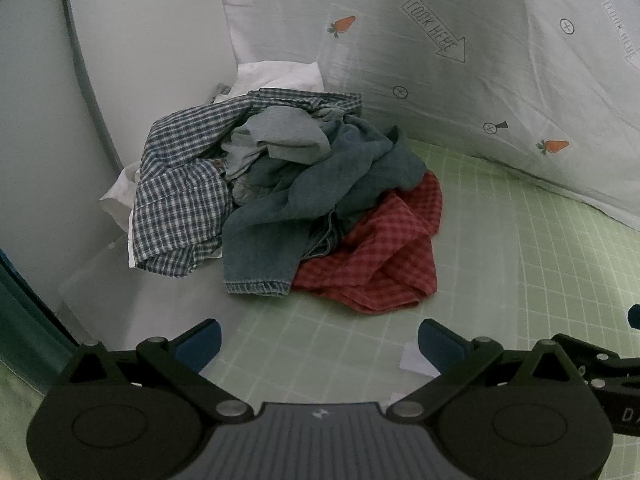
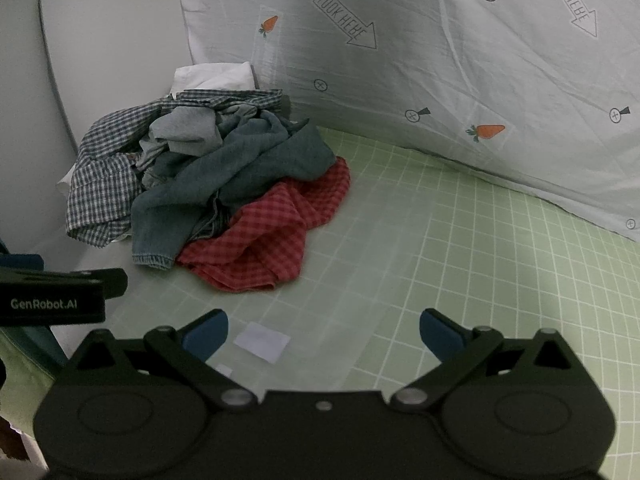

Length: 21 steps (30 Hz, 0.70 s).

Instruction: Fold clothes

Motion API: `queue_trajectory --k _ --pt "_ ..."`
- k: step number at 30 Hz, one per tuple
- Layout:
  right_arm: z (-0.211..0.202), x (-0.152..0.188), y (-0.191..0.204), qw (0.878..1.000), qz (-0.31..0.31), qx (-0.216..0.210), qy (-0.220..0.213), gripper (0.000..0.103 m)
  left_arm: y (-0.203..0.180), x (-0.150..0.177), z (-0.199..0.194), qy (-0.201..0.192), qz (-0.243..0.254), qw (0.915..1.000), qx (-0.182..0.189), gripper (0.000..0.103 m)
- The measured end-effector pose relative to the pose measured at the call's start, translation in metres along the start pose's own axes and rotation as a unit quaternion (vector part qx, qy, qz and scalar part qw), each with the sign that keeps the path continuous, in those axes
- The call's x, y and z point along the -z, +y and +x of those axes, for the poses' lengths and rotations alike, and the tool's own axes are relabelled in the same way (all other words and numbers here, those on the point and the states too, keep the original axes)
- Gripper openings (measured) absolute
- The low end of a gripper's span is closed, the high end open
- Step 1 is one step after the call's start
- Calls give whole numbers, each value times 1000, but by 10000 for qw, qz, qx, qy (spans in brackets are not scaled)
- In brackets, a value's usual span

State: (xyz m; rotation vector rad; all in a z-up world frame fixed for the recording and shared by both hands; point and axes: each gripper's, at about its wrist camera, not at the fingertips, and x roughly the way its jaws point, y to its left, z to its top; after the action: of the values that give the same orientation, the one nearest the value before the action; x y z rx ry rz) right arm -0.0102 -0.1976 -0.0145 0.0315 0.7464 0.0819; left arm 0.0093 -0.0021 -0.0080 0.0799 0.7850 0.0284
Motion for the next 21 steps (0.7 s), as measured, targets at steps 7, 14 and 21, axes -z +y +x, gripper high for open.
queue_trajectory --k 7,14,21 --pt "1 0 0 10000 -19 -24 14 103 -1 0 -1 34 5 10000 -25 103" --pt "3 -1 -2 10000 -12 -33 41 103 -1 0 1 120 -15 9999 -50 103" --pt "9 -3 -7 9999 26 13 133 103 -7 -6 13 266 -39 9996 37 103"
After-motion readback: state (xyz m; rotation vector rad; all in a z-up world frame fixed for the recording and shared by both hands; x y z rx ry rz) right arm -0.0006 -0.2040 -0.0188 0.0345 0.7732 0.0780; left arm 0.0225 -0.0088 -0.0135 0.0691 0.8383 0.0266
